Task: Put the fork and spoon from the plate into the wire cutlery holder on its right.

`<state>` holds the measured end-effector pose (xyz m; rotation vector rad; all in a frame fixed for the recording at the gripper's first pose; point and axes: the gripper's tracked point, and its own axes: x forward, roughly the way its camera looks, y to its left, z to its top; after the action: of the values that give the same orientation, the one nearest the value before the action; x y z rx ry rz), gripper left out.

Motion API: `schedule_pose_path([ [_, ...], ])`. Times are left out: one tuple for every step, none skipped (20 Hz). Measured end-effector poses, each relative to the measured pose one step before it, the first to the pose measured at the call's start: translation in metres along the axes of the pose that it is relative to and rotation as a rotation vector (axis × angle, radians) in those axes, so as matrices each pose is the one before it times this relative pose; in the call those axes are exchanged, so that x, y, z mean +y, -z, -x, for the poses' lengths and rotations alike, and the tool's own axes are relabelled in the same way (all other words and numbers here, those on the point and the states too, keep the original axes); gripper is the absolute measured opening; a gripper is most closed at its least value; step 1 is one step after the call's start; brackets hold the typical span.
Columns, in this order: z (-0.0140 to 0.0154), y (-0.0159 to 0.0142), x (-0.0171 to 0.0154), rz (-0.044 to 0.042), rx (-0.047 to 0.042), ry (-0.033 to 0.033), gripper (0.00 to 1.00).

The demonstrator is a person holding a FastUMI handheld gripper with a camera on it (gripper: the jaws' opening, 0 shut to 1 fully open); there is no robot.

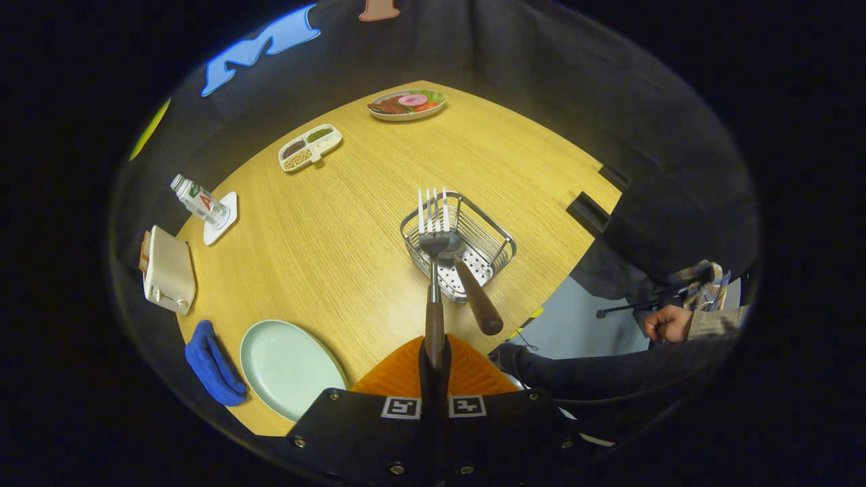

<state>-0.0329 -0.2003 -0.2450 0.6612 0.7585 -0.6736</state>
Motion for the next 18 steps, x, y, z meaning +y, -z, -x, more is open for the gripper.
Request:
schedule_pose_path([
  [-0.00004, 0.00224, 0.00135, -0.01215, 0.00763, -0.01167, 0.01],
  [-0.00016, -0.00035, 0.00307, -0.01282, 0.00677, -0.01579, 0.01],
  [-0.00014, 0.00200, 0.00238, -0.01345, 0.00953, -0.01426, 0.01],
  [0.00128, -0.00045, 0.00048, -0.01341, 0.00361, -0.00766, 0.01],
  [0.00036, -0.00075, 0.00049, -0.01361, -0.00287, -0.00822, 0.04],
  [0.00163, -0.00247, -0.00103, -0.00982, -0.00528, -0.00583, 0.04],
  [0.00086, -0.00086, 0.00023, -0.00820, -0.00951, -0.00116, 0.04],
  [0.00091, -0.00234, 0.00112, -0.00040, -0.00748, -0.00995, 0.08],
  [0.00053, -0.00100, -0.00071, -0.00154, -0.00159, 0.00234, 0.08],
  [0.00016, -0.00228, -0.00139, 0.00193, -0.00645, 0.00449, 0.12],
  [0.00168, -0.00326, 0.00050, 0.00126, -0.01035, -0.00319, 0.12],
  [0.00212, -0.00429, 0.00051, 0.00184, -0.01005, -0.00556, 0.12],
  [0.00146, -0.00441, 0.00209, -0.00236, -0.01309, -0.00908, 0.14],
  [0.00195, -0.00314, 0.00252, -0.00287, -0.01234, -0.00523, 0.24],
  [0.00088, -0.00131, -0.00205, 0.00408, -0.00749, 0.00925, 0.32],
  [0.00260, -0.00490, 0.00128, -0.00009, -0.01501, -0.00785, 0.39],
  [0.00044, -0.00087, 0.00121, 0.00187, -0.00597, 0.00002, 0.44],
  [0.00119, -0.00205, 0.00113, 0.00311, -0.00760, -0.00386, 0.50],
])
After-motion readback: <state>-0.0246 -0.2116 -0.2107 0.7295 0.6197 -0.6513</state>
